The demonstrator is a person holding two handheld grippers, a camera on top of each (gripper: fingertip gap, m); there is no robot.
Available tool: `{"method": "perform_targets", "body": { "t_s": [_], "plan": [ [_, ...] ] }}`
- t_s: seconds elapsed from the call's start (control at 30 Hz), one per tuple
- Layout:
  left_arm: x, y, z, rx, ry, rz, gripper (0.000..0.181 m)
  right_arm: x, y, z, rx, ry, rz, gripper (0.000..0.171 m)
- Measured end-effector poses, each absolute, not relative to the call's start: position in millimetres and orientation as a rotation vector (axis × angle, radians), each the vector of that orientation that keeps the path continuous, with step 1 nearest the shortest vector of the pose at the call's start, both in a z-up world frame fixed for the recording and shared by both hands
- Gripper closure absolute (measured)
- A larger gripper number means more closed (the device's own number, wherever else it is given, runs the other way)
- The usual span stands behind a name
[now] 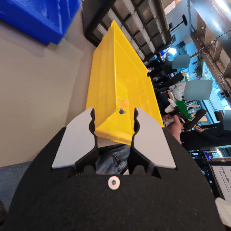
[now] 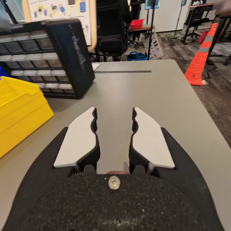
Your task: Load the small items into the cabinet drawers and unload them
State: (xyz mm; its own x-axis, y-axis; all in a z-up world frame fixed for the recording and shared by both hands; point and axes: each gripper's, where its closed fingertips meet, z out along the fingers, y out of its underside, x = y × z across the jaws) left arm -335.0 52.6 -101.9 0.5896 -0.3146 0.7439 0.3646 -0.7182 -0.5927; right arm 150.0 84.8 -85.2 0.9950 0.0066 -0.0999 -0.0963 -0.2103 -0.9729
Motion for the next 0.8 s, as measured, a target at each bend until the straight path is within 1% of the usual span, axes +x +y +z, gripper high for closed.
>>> {"method": "perform_targets", "body": {
  "t_s": [0.07, 0.13, 0.2, 0.27, 0.3, 0.37, 0.4, 0.43, 0.47, 0.53, 0.57, 0.63, 0.7, 0.8],
  "plan": [
    [-370.1, 58.5, -94.3, -2.045, -0.028, -1.103, 0.116, 129.1, 82.5, -76.4, -1.778, -0.006, 0.087, 0.117],
    [-415.9, 85.3, -88.9, -2.022, 0.046, -0.955, 0.115, 100.2, 83.4, -62.6, -1.763, -0.087, 0.117, 0.117],
    [-472.6, 132.2, -91.1, -2.049, 0.071, -0.701, 0.113, 63.5, 87.0, -46.1, -1.738, -0.186, 0.168, 0.117],
    [-525.2, 183.8, -87.9, -2.044, 0.061, -0.449, 0.117, 20.2, 90.1, -31.9, -1.722, -0.325, 0.216, 0.117],
    [-542.4, 206.0, -87.2, -2.046, 0.054, -0.375, 0.117, -2.8, 90.3, -27.1, -1.722, -0.404, 0.242, 0.117],
    [-549.6, 239.6, -88.8, -2.074, 0.079, -0.365, 0.118, -49.1, 86.8, -23.5, -1.738, -0.555, 0.319, 0.117],
    [-548.0, 252.4, -92.0, -2.088, 0.110, -0.354, 0.123, -72.2, 82.7, -23.9, -1.752, -0.626, 0.377, 0.117],
    [-546.9, 263.0, -95.5, -2.097, 0.134, -0.319, 0.135, -92.8, 78.8, -23.6, -1.759, -0.687, 0.426, 0.118],
    [-544.3, 271.2, -98.6, -2.095, 0.163, -0.281, 0.144, -110.0, 76.7, -22.1, -1.754, -0.735, 0.451, 0.119],
    [-539.2, 281.6, -110.5, -2.126, 0.197, -0.224, 0.146, -140.2, 75.9, -21.4, -1.758, -0.853, 0.469, 0.120],
    [-539.9, 283.5, -118.9, -2.162, 0.187, -0.199, 0.161, -153.7, 77.5, -21.7, -1.770, -0.920, 0.467, 0.120],
    [-541.9, 280.6, -125.2, -2.168, 0.171, -0.200, 0.178, -176.5, 86.1, -18.0, -1.798, -1.031, 0.433, 0.120],
    [-539.2, 267.1, -125.3, -2.161, 0.156, -0.278, 0.178, -202.4, 90.1, -10.8, -1.818, -1.171, 0.440, 0.122],
    [-552.3, 231.9, -125.4, -2.162, 0.165, -0.223, 0.178, -236.4, 112.6, 10.0, -1.828, -1.301, 0.404, 0.130]
  ]
}}
